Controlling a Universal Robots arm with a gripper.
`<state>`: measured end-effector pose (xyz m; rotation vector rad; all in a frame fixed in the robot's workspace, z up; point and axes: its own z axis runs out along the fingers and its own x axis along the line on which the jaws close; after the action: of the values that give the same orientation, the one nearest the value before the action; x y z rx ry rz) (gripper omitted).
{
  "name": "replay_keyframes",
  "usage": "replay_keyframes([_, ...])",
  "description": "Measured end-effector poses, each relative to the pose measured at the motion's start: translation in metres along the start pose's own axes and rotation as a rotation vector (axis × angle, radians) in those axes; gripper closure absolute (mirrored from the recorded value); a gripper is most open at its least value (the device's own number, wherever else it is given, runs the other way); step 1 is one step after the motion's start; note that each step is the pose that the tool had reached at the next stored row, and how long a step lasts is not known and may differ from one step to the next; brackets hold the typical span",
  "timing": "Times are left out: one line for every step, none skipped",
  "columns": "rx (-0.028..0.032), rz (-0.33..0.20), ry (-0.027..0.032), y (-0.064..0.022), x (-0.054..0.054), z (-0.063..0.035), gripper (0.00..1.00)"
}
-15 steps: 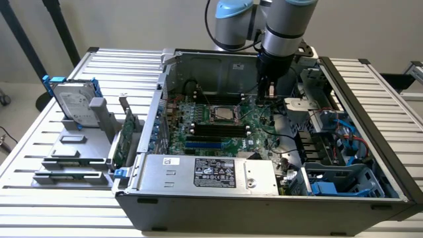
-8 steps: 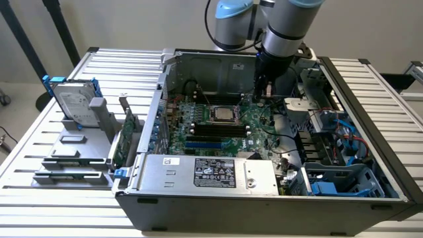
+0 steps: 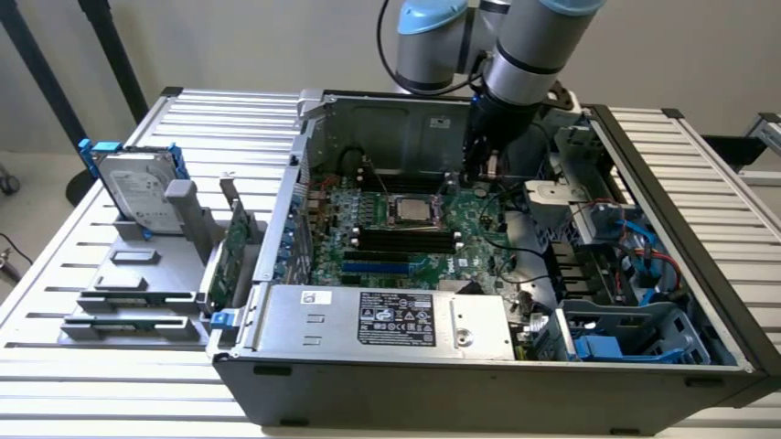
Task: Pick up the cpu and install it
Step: 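Close the cpu cover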
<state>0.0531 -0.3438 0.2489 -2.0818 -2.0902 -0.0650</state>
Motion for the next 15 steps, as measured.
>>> replay_keyframes([0.0050, -0.002, 0.0001, -0.0006, 0.000, 0.0001, 0.89])
replay_keyframes([0.0098, -0.005, 0.0001, -0.0014, 0.000, 0.0002, 0.89])
replay_keyframes([0.0139, -0.007, 0.0002, -0.0024, 0.000, 0.0004, 0.89])
replay_keyframes([0.0168, -0.010, -0.0001, -0.0035, 0.000, 0.0005, 0.89])
replay_keyframes([0.0190, -0.012, -0.0003, -0.0048, 0.000, 0.0007, 0.89])
replay_keyframes([0.0209, -0.014, -0.0007, -0.0065, 0.000, 0.0009, 0.89])
replay_keyframes([0.0225, -0.016, -0.0009, -0.0083, 0.000, 0.0012, 0.89])
replay_keyframes([0.0236, -0.018, -0.0010, -0.0103, 0.000, 0.0016, 0.89])
replay_keyframes([0.0247, -0.020, -0.0013, -0.0124, 0.000, 0.0020, 0.89])
replay_keyframes([0.0257, -0.021, -0.0016, -0.0148, 0.000, 0.0025, 0.89])
replay_keyframes([0.0264, -0.023, -0.0018, -0.0172, 0.000, 0.0030, 0.89])
replay_keyframes([0.0272, -0.025, -0.0019, -0.0195, 0.000, 0.0035, 0.89])
replay_keyframes([0.0280, -0.026, -0.0021, -0.0217, 0.000, 0.0040, 0.89])
replay_keyframes([0.0287, -0.028, -0.0023, -0.0239, 0.000, 0.0044, 0.89])
replay_keyframes([0.0296, -0.029, -0.0025, -0.0261, 0.000, 0.0048, 0.89])
